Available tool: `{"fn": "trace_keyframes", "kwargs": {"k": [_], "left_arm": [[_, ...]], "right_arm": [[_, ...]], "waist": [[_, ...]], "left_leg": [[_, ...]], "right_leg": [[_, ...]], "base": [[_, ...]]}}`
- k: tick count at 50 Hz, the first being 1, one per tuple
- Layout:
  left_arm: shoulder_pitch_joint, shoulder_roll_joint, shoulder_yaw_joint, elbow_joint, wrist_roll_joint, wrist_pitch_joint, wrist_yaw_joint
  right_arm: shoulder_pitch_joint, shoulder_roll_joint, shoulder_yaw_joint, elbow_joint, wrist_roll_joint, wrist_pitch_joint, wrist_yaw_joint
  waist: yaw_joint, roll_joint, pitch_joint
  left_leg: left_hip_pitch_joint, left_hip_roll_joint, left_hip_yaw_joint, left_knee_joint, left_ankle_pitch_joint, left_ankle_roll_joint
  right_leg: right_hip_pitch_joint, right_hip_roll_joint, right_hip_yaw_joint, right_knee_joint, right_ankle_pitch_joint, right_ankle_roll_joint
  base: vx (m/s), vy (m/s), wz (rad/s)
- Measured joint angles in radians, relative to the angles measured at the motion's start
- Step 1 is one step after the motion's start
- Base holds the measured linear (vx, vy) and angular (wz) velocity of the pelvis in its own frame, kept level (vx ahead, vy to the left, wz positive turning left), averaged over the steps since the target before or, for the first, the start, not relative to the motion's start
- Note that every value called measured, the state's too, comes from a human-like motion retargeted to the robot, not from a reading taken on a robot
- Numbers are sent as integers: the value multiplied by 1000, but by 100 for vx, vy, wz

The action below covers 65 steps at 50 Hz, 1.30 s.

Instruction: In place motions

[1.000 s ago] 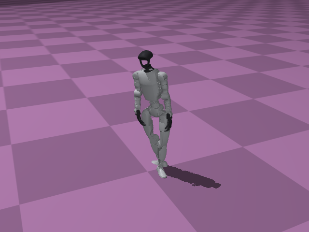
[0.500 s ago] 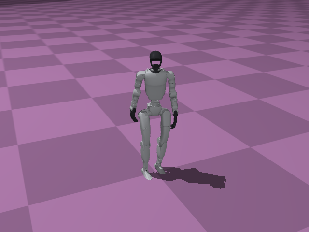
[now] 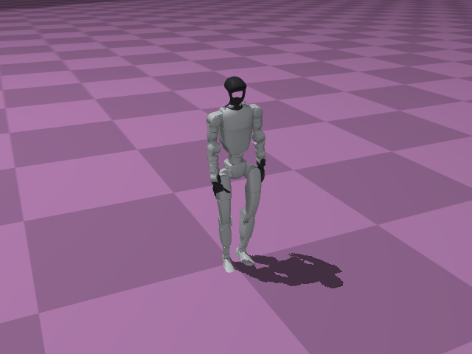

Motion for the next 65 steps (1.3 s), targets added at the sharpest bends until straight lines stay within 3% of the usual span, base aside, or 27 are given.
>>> {"fn": "trace_keyframes", "kwargs": {"k": [2, 5, 7, 11, 13, 15, 16, 17, 18, 20, 24, 30, 34, 37, 40, 42, 45, 47, 48, 49, 52, 55, 57, 60, 62, 65], "left_arm": [[-2, 2, -11, -4, 24, 2, 3], [-18, -7, -21, -1, 38, 7, 9], [-33, -17, -12, -3, 30, 8, 9], [-48, -24, 13, -6, 17, 14, 25], [-49, -18, 8, 0, 24, 22, 40], [-58, -8, -2, 14, 32, 30, 44], [-59, -5, 3, 18, 30, 31, 40], [-61, -2, 5, 23, 26, 32, 36], [-67, 1, -2, 27, 18, 34, 32], [-63, 0, 16, 24, -3, 32, 34], [-45, -13, 74, 21, -47, 27, 48], [-3, -32, 137, 37, -77, 31, 47], [9, -31, 138, 32, -76, 32, 48], [-3, -25, 127, 29, -72, 35, 47], [-40, 1, 121, 24, -64, 38, 40], [-85, 25, 92, 10, -58, 39, 47], [-145, 64, 27, -31, -64, 33, 46], [-191, 82, -31, -51, -70, 33, 34], [-213, 86, -55, -60, -69, 33, 29], [-237, 89, -76, -68, -68, 35, 24], [-297, 69, -131, -92, -65, 36, 13], [-326, 20, -141, -116, -79, 25, 28], [-320, -2, -131, -134, -91, 13, 29], [-311, -19, -132, -152, -94, 3, 17], [-312, -23, -154, -148, -88, 0, 13], [-301, -30, -174, -139, -83, -5, 11]], "right_arm": [[0, -5, 13, 16, -9, 0, -7], [13, -14, 16, 53, -35, 12, -34], [21, -20, 14, 85, -48, 25, -52], [49, -31, 8, 143, -72, 42, -88], [74, -34, -11, 162, -84, 49, -112], [95, -36, -38, 180, -91, 55, -134], [103, -39, -44, 191, -87, 58, -142], [111, -40, -55, 202, -81, 62, -150], [116, -40, -78, 216, -72, 66, -155], [120, -46, -91, 241, -65, 81, -156], [103, -69, -93, 267, -102, 110, -156], [94, -90, -116, 237, -144, 114, -202], [102, -85, -154, 209, -113, 85, -201], [117, -81, -165, 199, -79, 75, -196], [121, -65, -144, 212, -44, 80, -197], [118, -45, -142, 220, -29, 77, -181], [126, -20, -126, 219, -50, 59, -132], [138, -11, -114, 218, -98, 55, -120], [144, -9, -106, 218, -121, 56, -124], [147, -6, -98, 219, -144, 61, -130], [147, -3, -101, 221, -198, 86, -148], [142, -5, -120, 218, -213, 95, -155], [141, -9, -114, 217, -201, 94, -158], [129, -11, -120, 213, -180, 94, -158], [127, -8, -130, 202, -160, 81, -159], [119, -6, -140, 183, -163, 74, -159]], "waist": [[19, -7, 3], [46, -21, 1], [65, -31, 0], [219, -44, -3], [252, -45, -17], [264, -40, -49], [299, -45, -54], [281, -45, -62], [156, -36, -72], [43, -24, -72], [114, -31, -63], [169, -44, -85], [173, -4, -94], [119, 91, -109], [31, 129, -125], [-45, 134, -84], [-104, 87, -40], [-131, 45, -28], [-128, 26, -22], [-107, 11, -18], [-47, -22, -9], [-42, -35, 7], [-63, -40, 8], [-25, -50, 2], [-49, -49, 11], [-79, -41, 10]], "left_leg": [[-9, -6, -2, 8, -17, -9], [-9, 18, 125, 5, -61, -17], [8, 52, 306, -5, -83, -20], [74, 64, 847, -94, -81, 23], [101, 82, 1026, -120, -65, 1], [133, 130, 1117, -123, -46, -62], [135, 138, 1171, -124, -29, -66], [130, 147, 1163, -115, -15, -67], [111, 159, 1031, -85, -4, -66], [86, 159, 916, -68, 44, -40], [83, 155, 882, -93, 185, -38], [48, 137, 792, -63, 130, -27], [47, 151, 720, -80, 109, -20], [30, 219, 607, -88, 110, -30], [-21, 238, 494, -85, 126, -15], [-28, 228, 390, -91, 148, -1], [-21, 175, 298, -97, 164, 19], [-20, 123, 247, -93, 163, 32], [-15, 103, 238, -89, 158, 35], [-14, 97, 244, -84, 153, 35], [-16, 70, 261, -69, 135, 39], [-4, 48, 261, -60, 124, 33], [6, 33, 266, -60, 121, 24], [-5, 39, 290, -41, 117, 11], [-11, 45, 259, -27, 107, -4], [10, 62, 338, -48, 51, 39]], "right_leg": [[13, -11, -36, -4, -9, 1], [32, -39, -118, -10, -25, 7], [49, -56, -181, -16, -41, 16], [71, -48, -194, -33, -58, 26], [90, -56, -242, -40, -73, 43], [115, -74, -315, -20, -118, 92], [116, -87, -322, -3, -130, 107], [127, -98, -389, 3, -135, 119], [155, -107, -578, -16, -125, 123], [204, -100, -794, -52, -104, 129], [256, -89, -870, -54, -109, 147], [294, -112, -941, -39, -88, 160], [327, -108, -955, 13, 11, 124], [289, -108, -806, 162, 73, 7], [61, -117, -354, 391, -113, 51], [2, -61, -203, 394, -180, 96], [-21, 15, -58, 246, -164, 85], [-27, 17, -38, 136, -91, 63], [-24, 7, -58, 87, -35, 7], [-12, -7, -66, 81, -46, 2], [21, -34, -154, 82, -98, 10], [10, -39, -33, 76, -87, 55], [9, -32, -59, 52, -73, 19], [-28, -19, 81, 68, -66, 27], [-37, -24, 74, 65, -45, 27], [-64, -10, 114, 68, -14, 17]], "base": [[-8, 1, 87], [-8, 0, 167], [-10, 0, 178], [-4, -2, 89], [0, -2, 215], [-1, -3, 239], [-1, -3, 256], [-1, -5, 484], [-2, -7, 661], [-3, -6, 528], [-5, -5, 134], [3, -6, 75], [5, -8, 79], [5, -14, 150], [-6, -25, 181], [-21, -31, 238], [-17, -27, 191], [-11, -17, 151], [-13, -10, 72], [-15, -5, 0], [-14, 4, -8], [-10, 11, -2], [-4, 11, -60], [-6, 5, -143], [-11, -3, -73], [-10, -3, -110]]}}
